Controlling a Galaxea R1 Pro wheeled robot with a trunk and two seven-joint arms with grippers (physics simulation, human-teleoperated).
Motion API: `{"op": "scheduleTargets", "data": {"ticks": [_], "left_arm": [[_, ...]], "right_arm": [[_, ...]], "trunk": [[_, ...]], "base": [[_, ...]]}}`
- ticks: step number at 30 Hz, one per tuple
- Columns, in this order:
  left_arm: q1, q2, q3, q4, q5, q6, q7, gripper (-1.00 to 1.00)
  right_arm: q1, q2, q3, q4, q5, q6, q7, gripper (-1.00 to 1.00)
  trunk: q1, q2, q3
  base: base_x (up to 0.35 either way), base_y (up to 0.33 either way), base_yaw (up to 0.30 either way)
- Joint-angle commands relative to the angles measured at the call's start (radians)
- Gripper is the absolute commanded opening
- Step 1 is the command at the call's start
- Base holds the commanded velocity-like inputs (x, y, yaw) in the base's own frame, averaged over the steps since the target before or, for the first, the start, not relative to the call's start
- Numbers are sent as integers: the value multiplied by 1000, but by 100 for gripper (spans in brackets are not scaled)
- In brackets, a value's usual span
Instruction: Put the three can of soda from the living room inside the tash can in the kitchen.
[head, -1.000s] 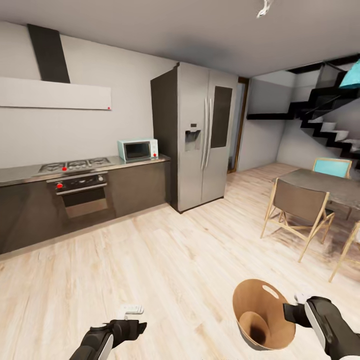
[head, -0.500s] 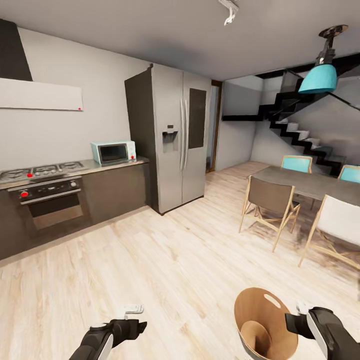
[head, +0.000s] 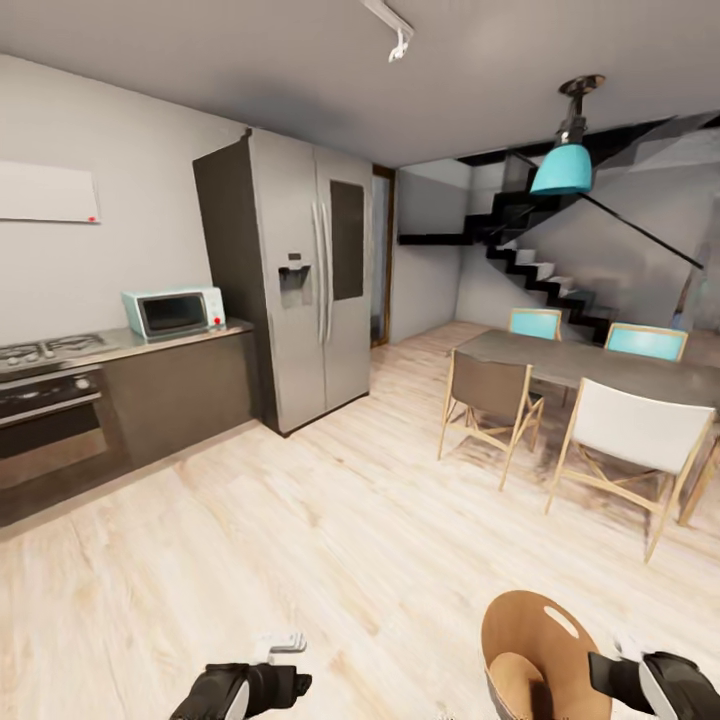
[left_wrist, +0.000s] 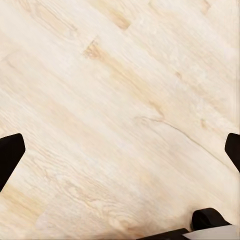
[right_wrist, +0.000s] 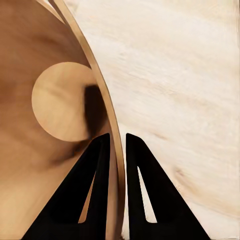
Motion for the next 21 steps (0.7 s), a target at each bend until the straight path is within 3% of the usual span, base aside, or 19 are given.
{"op": "scheduleTargets", "data": {"ticks": [1,5,13,18,21], "left_arm": [[-6,-1,0,10,0,0,1,100],[-14,-2,1,24,-1,-29,6,100],[-16,0,1,27,4,-53,7,100],[-17,0,2,27,8,-55,7,100],[-17,0,2,26,9,-55,6,100]], "right_arm": [[0,-2,-16,5,-8,-1,9,-100],[0,-3,-36,34,-8,-5,15,-100],[0,-4,-41,47,-6,-8,15,-100],[39,-4,-42,66,-6,-142,16,-100],[51,-3,-43,74,-7,-171,13,-100]], "trunk": [[0,0,1],[0,0,3],[0,0,6],[0,0,6],[0,0,6]], "base": [[0,0,-284],[0,0,-284],[0,0,-232],[0,0,-34],[0,0,-7]]}}
